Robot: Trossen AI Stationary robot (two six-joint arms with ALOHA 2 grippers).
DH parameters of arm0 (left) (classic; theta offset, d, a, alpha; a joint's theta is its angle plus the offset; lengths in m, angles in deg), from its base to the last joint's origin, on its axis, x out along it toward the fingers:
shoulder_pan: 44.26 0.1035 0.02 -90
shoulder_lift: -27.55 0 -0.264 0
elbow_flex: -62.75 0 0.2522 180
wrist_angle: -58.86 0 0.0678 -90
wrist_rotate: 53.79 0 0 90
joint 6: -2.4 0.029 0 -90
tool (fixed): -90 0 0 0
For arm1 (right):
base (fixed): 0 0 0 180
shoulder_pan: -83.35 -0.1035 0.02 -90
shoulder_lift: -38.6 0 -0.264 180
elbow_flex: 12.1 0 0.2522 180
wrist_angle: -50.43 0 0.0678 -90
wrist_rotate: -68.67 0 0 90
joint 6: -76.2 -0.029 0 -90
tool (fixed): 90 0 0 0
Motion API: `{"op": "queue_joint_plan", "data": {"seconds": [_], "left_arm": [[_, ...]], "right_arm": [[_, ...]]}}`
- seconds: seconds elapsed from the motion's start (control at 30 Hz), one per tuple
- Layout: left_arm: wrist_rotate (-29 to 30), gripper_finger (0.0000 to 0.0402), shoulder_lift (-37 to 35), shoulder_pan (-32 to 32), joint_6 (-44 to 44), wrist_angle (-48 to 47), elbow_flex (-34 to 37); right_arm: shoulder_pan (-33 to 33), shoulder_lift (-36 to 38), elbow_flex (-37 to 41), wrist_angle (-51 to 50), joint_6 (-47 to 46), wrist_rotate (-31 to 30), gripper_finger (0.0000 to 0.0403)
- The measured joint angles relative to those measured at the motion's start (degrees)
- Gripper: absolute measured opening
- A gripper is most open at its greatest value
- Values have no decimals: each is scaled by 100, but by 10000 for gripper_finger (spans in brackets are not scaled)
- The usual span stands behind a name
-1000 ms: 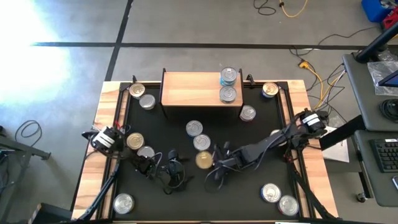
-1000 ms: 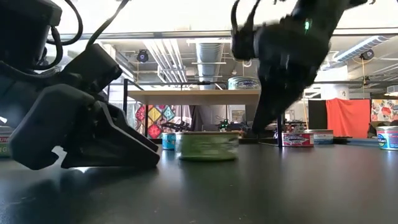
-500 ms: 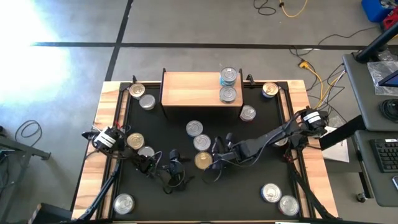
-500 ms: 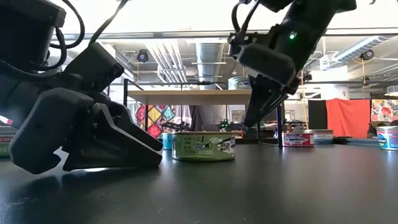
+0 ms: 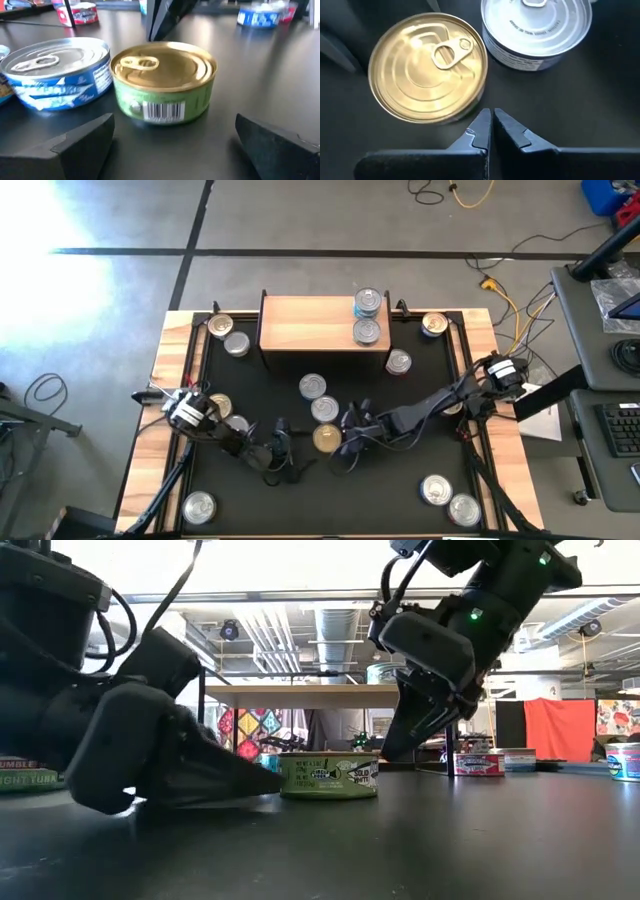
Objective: Stack canned seafood by type on shelf
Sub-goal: Stack the green tuna can on top of the green tuna can on the shelf
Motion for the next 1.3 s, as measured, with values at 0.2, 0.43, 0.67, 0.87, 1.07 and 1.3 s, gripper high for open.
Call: {"op": "queue_joint_plan", "data": {"seconds": [0.2,0.43,0.67,0.87,1.07,1.3], "left_arm": [[116,400,164,-9,67,417,12],[150,400,155,-4,130,411,27],[168,400,150,-17,185,323,36],[101,400,84,-204,-25,146,90],[190,400,-186,-455,-155,-573,114],[205,400,-292,-463,-251,-765,148]], "right_arm": [[-50,-2,130,284,-68,-32,12],[-93,-2,174,234,-18,-344,12],[-196,-301,98,724,-79,-5,12],[-328,-683,-426,541,166,293,12],[-311,-831,-763,185,257,280,12],[-328,-868,-964,240,277,280,12]]}}
